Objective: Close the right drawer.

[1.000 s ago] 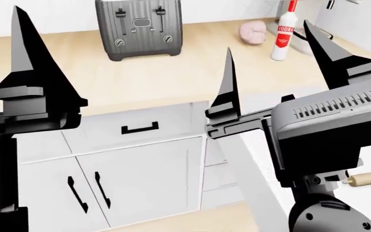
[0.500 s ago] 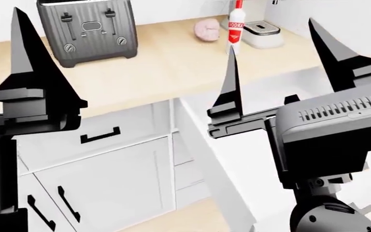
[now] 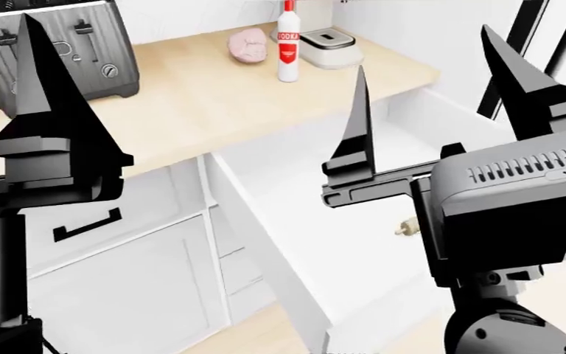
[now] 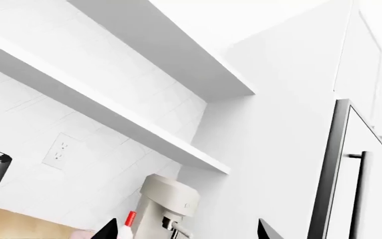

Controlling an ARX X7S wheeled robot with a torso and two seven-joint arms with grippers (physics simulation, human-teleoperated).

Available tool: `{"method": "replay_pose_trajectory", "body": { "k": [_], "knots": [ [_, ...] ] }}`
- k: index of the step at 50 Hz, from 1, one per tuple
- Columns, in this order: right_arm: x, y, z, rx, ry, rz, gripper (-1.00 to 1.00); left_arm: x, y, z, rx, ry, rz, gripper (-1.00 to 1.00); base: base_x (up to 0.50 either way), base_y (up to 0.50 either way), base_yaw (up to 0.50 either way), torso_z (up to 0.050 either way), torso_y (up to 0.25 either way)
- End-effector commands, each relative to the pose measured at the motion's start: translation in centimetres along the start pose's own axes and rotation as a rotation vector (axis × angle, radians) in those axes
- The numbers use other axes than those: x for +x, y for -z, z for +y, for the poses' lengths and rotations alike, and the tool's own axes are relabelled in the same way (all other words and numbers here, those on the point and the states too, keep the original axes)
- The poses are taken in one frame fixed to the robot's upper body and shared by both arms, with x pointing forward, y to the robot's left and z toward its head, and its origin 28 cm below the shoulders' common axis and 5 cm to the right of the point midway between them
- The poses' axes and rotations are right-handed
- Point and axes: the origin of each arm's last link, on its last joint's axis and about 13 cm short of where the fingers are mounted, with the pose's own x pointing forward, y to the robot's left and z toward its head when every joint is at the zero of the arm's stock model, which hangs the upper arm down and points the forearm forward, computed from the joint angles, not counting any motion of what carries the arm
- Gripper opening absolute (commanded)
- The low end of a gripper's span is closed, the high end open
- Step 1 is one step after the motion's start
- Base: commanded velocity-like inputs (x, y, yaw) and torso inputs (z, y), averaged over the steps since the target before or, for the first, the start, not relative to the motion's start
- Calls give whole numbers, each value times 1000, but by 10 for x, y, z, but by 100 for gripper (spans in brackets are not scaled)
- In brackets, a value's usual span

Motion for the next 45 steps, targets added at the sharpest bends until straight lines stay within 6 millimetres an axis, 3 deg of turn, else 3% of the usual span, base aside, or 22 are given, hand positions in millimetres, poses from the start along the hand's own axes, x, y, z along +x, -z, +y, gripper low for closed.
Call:
{"method": "replay_pose_trajectory", "body": {
  "k": [1, 45],
  "knots": [
    [1, -1, -1, 4, 11, -4, 100, 0, 0, 0, 0, 1, 1, 100, 0, 0, -500, 0, 0],
    [-1, 1, -2, 35, 27, -18, 100, -2, 1, 0, 2, 2, 0, 100, 0, 0, -500, 0, 0]
  ]
}}
